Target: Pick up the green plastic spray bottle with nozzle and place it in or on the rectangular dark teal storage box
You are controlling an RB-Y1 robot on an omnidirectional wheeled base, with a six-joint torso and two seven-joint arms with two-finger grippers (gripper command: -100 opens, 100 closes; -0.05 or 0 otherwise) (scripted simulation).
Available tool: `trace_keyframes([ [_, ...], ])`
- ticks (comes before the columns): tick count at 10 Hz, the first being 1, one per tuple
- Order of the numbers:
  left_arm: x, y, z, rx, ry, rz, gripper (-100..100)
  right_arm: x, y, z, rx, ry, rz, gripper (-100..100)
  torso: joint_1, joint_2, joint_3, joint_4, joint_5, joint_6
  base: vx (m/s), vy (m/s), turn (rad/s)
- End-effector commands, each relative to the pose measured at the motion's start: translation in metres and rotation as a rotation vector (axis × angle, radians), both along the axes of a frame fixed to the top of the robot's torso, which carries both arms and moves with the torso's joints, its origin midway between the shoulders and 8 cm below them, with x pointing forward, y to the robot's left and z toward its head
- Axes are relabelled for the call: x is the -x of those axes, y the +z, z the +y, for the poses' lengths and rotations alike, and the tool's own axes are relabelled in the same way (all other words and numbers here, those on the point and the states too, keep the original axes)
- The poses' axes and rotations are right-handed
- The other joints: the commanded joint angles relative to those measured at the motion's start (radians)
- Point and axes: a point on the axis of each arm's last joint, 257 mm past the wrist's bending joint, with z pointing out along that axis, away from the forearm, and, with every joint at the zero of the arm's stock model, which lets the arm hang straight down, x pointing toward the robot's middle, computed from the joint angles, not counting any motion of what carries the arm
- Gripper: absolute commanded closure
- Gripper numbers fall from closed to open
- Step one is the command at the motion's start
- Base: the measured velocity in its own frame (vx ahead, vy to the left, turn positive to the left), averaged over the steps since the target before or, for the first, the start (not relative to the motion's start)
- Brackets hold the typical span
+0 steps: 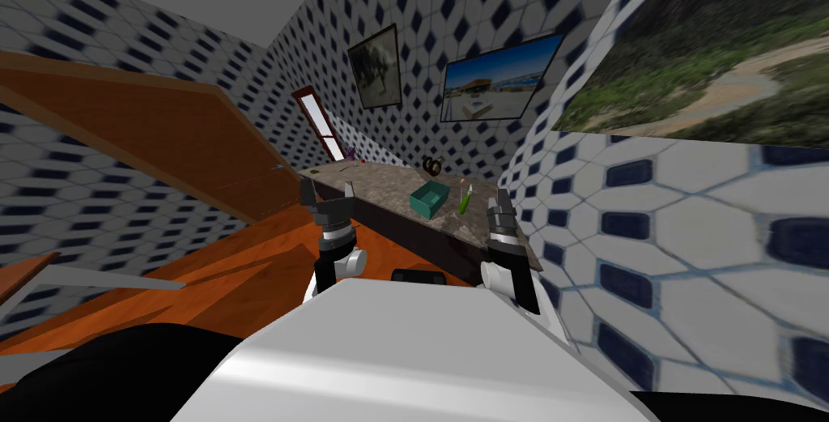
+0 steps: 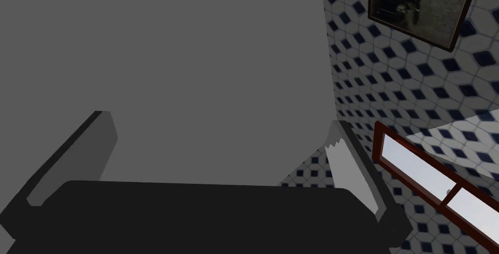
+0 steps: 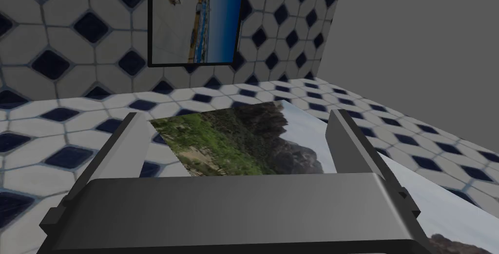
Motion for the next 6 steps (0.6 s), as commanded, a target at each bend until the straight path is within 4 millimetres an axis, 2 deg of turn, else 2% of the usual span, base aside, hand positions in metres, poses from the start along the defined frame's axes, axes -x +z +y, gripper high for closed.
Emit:
trace_keyframes([
  [1, 0.0, 0.0, 0.0, 0.0, 0.0, 0.0, 0, -0.003, -0.004, 0.002, 0.039, 0.01, 0.021, -100, 0.0, 0.0, 0.0, 0.0, 0.0, 0.0, -0.007, 0.008, 0.009],
  [5, 0.0, 0.0, 0.0, 0.0, 0.0, 0.0, 0, -0.015, -0.031, 0.003, 0.156, 0.011, 0.119, -100, 0.002, 0.001, 0.001, 0.0, 0.0, 0.0, -0.022, 0.032, 0.016],
  [6, 0.0, 0.0, 0.0, 0.0, 0.0, 0.0, 0, -0.021, -0.05, -0.002, 0.213, -0.005, 0.184, -100, 0.002, 0.002, 0.001, 0.0, 0.0, 0.0, -0.038, 0.064, 0.053],
])
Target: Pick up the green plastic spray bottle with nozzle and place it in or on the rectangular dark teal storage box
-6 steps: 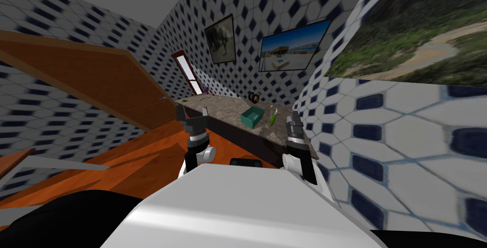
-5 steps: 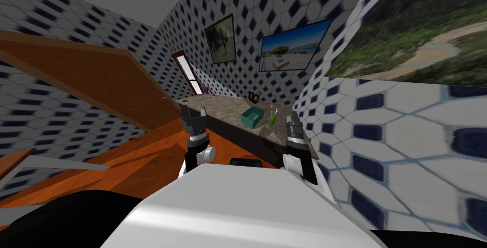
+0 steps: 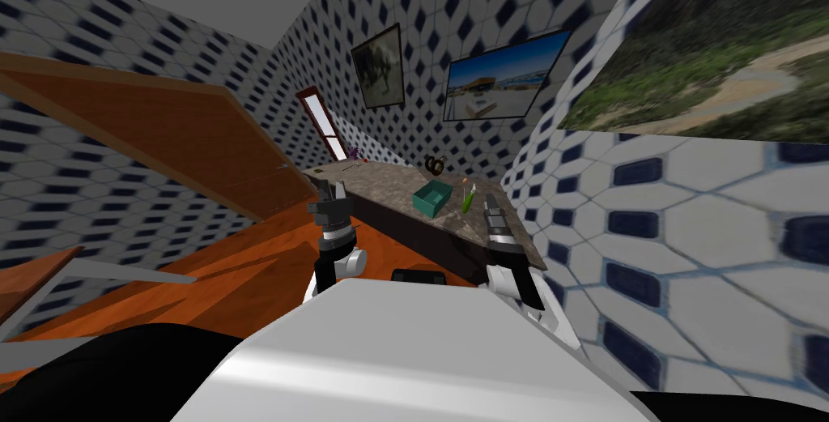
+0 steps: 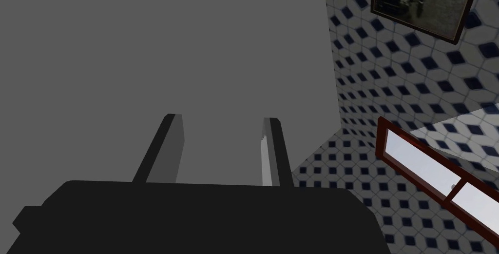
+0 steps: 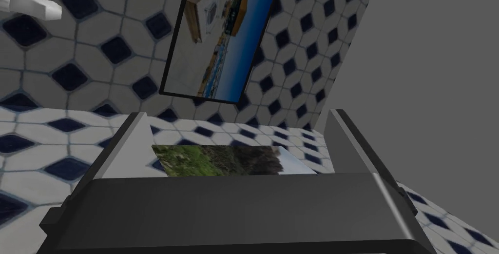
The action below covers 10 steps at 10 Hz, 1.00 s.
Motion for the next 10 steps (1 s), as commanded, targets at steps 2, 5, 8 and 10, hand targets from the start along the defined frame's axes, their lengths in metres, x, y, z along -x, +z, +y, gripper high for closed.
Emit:
trace_keyframes([
  [2, 0.0, 0.0, 0.0, 0.0, 0.0, 0.0, 0, -0.008, -0.034, -0.01, 0.093, -0.035, 0.108, -100, 0.001, 0.0, 0.0, 0.0, 0.0, 0.0, -0.035, 0.075, 0.04],
  [5, 0.0, 0.0, 0.0, 0.0, 0.0, 0.0, 0, -0.014, -0.07, -0.026, 0.18, -0.078, 0.217, -100, 0.0, -0.001, 0.0, 0.0, 0.0, 0.0, -0.022, 0.057, 0.043],
  [8, 0.0, 0.0, 0.0, 0.0, 0.0, 0.0, 0, -0.015, -0.104, -0.045, 0.263, -0.122, 0.324, -100, -0.001, -0.001, -0.001, 0.0, 0.0, 0.0, -0.013, 0.046, 0.05],
  [10, 0.0, 0.0, 0.0, 0.0, 0.0, 0.0, 0, -0.014, -0.125, -0.06, 0.317, -0.15, 0.392, -100, -0.001, -0.002, -0.001, 0.0, 0.0, 0.0, -0.001, 0.041, 0.052],
])
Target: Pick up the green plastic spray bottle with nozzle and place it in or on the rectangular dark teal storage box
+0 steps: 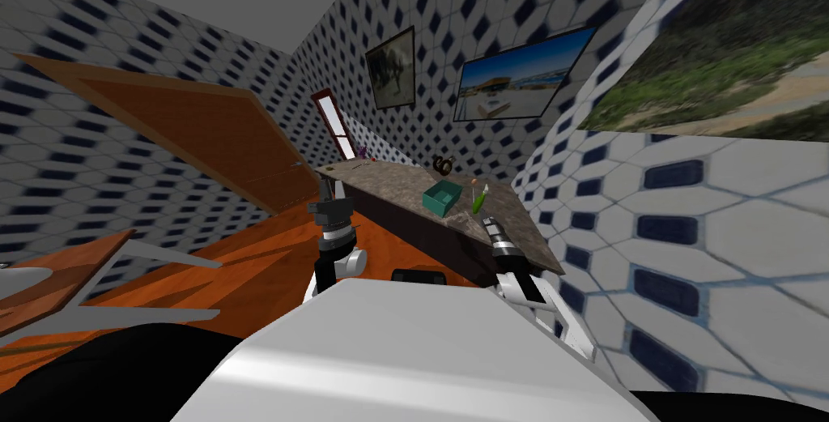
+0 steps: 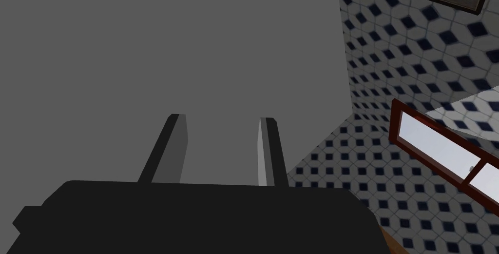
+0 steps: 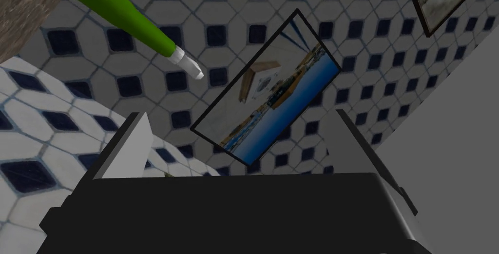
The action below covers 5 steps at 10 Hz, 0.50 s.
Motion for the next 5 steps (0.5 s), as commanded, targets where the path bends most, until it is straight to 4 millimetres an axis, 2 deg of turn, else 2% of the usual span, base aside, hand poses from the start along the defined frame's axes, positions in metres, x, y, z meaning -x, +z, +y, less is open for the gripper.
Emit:
trace_keyframes([
  [1, 0.0, 0.0, 0.0, 0.0, 0.0, 0.0, 0, 0.002, -0.018, -0.013, 0.043, -0.025, 0.057, -100, 0.0, 0.0, 0.0, 0.0, 0.0, 0.0, 0.009, 0.034, 0.057],
  [2, 0.0, 0.0, 0.0, 0.0, 0.0, 0.0, 0, 0.004, -0.027, -0.021, 0.068, -0.039, 0.088, -100, 0.0, -0.001, 0.0, 0.0, 0.0, 0.0, 0.013, 0.031, 0.066],
  [3, 0.0, 0.0, 0.0, 0.0, 0.0, 0.0, 0, 0.008, -0.043, -0.038, 0.118, -0.068, 0.148, -100, -0.001, -0.001, 0.0, 0.0, 0.0, 0.0, 0.028, 0.041, 0.093],
  [5, 0.0, 0.0, 0.0, 0.0, 0.0, 0.0, 0, 0.013, -0.057, -0.058, 0.168, -0.097, 0.206, -100, 0.0, -0.002, -0.001, 0.0, 0.0, 0.0, 0.033, 0.038, 0.074],
])
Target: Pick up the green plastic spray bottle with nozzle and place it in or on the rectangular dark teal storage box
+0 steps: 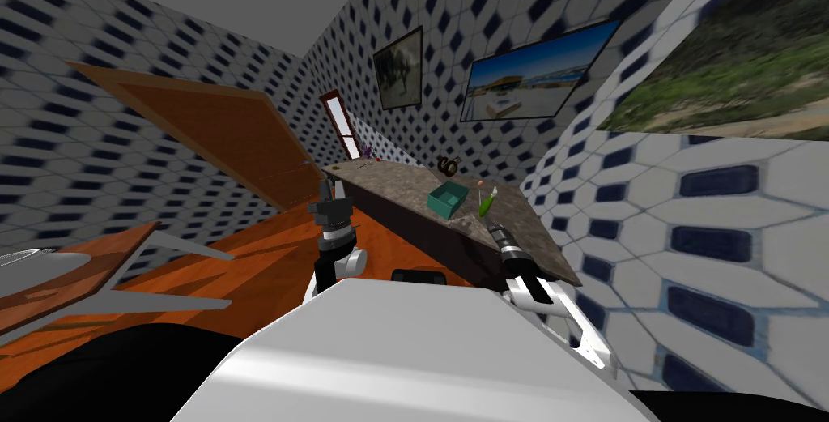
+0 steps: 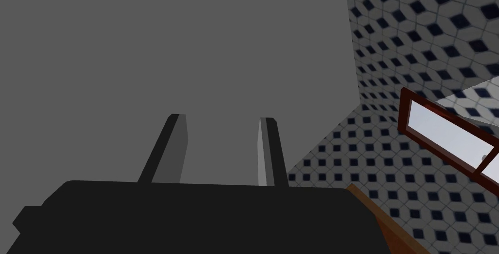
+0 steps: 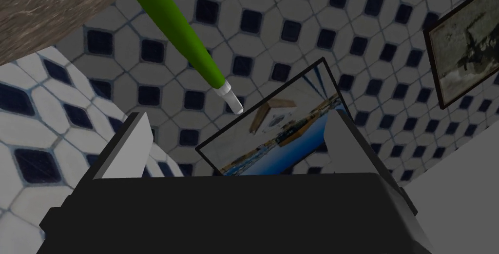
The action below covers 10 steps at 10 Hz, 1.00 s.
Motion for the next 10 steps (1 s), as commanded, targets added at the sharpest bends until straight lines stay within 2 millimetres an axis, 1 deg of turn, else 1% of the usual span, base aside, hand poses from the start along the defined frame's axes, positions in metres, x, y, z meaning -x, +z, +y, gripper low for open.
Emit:
trace_keyframes([
  [1, 0.0, 0.0, 0.0, 0.0, 0.0, 0.0, 0, 0.009, -0.02, -0.028, 0.068, -0.043, 0.078, -100, 0.0, 0.0, 0.0, 0.0, 0.0, 0.0, 0.044, 0.047, 0.129],
  [2, 0.0, 0.0, 0.0, 0.0, 0.0, 0.0, 0, 0.009, -0.02, -0.028, 0.068, -0.043, 0.078, -100, 0.0, -0.001, 0.0, 0.0, 0.0, 0.0, 0.055, 0.031, 0.038],
  [3, 0.0, 0.0, 0.0, 0.0, 0.0, 0.0, 0, 0.013, -0.024, -0.04, 0.093, -0.06, 0.106, -100, 0.0, -0.001, -0.001, 0.0, 0.0, 0.0, 0.051, 0.032, 0.049],
  [6, 0.0, 0.0, 0.0, 0.0, 0.0, 0.0, 0, 0.025, -0.034, -0.079, 0.174, -0.116, 0.189, -100, 0.0, -0.002, -0.001, 0.0, 0.0, 0.0, 0.065, 0.041, 0.081],
  [10, 0.0, 0.0, 0.0, 0.0, 0.0, 0.0, 0, 0.041, -0.034, -0.136, 0.29, -0.199, 0.288, -100, 0.002, -0.004, -0.002, -0.001, 0.001, 0.0, 0.089, 0.055, 0.078],
])
